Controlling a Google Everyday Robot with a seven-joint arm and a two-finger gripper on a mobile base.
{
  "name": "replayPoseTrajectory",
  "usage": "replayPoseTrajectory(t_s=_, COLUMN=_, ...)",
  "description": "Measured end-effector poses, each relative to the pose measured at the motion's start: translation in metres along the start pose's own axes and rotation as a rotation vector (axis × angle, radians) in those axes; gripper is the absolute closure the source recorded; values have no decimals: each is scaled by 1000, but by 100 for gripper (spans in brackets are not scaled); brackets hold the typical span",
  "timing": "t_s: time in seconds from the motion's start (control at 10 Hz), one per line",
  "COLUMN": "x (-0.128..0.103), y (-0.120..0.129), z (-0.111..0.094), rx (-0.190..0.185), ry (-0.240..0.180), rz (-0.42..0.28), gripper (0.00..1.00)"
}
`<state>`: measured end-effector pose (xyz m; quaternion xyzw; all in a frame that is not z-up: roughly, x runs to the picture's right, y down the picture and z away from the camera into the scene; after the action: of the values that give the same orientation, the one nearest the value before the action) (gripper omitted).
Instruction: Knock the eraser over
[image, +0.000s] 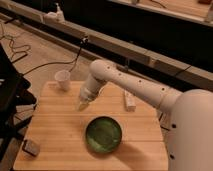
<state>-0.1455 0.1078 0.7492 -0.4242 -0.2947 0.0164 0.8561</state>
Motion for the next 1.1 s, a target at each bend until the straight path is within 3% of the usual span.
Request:
replayPoseTrajectory(t_s=0.3, x=-26, y=-3, z=30, rx=-42, ry=-11, rz=-69, gripper=100)
replayPoseTrajectory(t_s=0.6, x=-52, y=-10, z=77, rx=-104, ry=-67, rz=-126, gripper=100)
replayPoseTrajectory(t_s=0.8, x=-65, y=-12, z=108, rx=-166, ry=-101, rz=-158, gripper=100)
replayPoseTrajectory(t_s=1.1, x=-88, y=-16, z=140, rx=-229, ry=-138, rz=-218, gripper=100)
